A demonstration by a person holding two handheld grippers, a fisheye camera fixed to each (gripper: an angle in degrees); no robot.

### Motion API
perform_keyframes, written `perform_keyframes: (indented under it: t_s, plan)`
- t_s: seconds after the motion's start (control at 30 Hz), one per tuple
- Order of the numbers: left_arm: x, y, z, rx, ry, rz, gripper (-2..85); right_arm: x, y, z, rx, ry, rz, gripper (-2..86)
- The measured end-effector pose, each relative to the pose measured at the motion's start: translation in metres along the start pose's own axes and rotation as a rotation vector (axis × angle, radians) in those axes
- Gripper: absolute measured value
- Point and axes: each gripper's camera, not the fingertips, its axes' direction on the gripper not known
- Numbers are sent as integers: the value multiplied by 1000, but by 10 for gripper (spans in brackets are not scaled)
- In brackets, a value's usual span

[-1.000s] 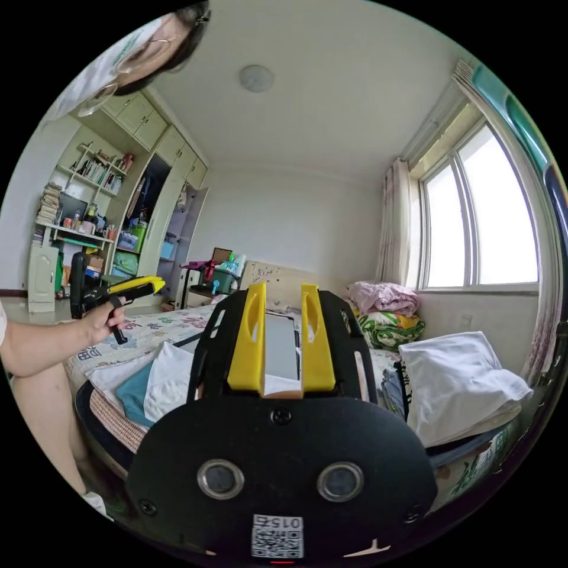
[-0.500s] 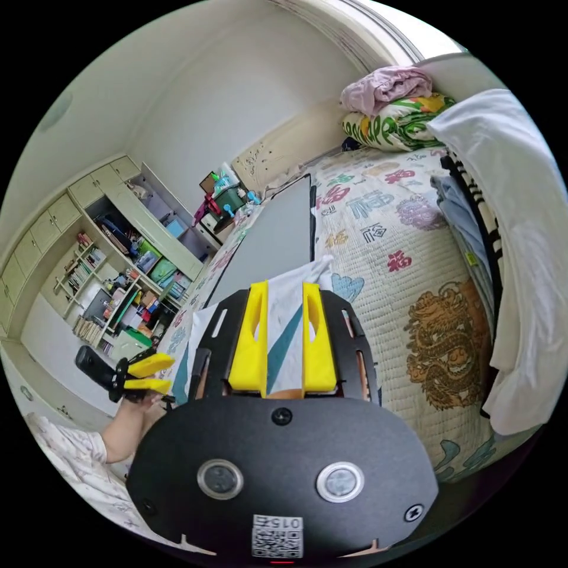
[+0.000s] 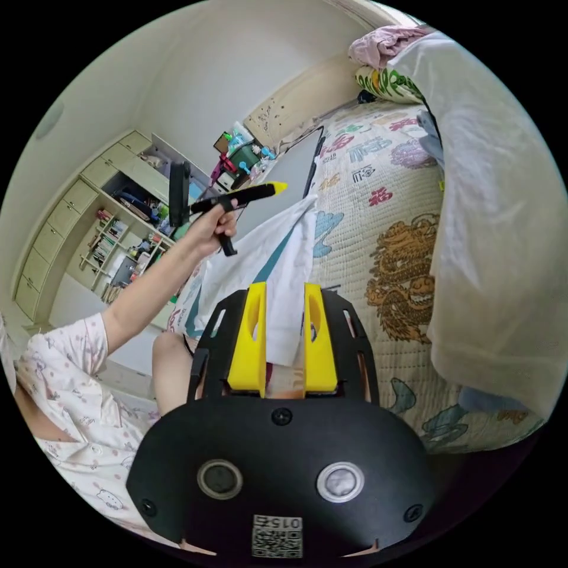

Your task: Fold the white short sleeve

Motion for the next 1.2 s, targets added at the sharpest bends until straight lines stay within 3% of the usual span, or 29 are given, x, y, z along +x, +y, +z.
perform_keyframes:
  t_s: [0.1, 0.37, 0.5, 0.67, 0.83, 1.0, 1.2]
  plan:
    - [-4, -43, 71, -122, -26, -40, 69, -20, -6, 1, -99, 58, -33, 105]
    - [-20, -64, 155, -269, -103, -75, 50, -82, -18, 20, -271, 96, -125, 88]
    - [-25, -67, 181, -308, -122, -92, 22, -104, -32, 14, -285, 66, -115, 14]
    - [-33, -65, 193, -266, -117, -127, 5, -129, -43, -7, -217, 25, -121, 8]
    - [-33, -59, 200, -249, -154, -109, 1, -147, -51, 1, -231, 13, -85, 67]
    - [-34, -53, 208, -231, -159, -132, 0, -186, -49, 40, -343, 70, -169, 19]
    - [-31, -47, 209, -188, -199, -130, -1, -217, -46, 33, -316, 110, -217, 2]
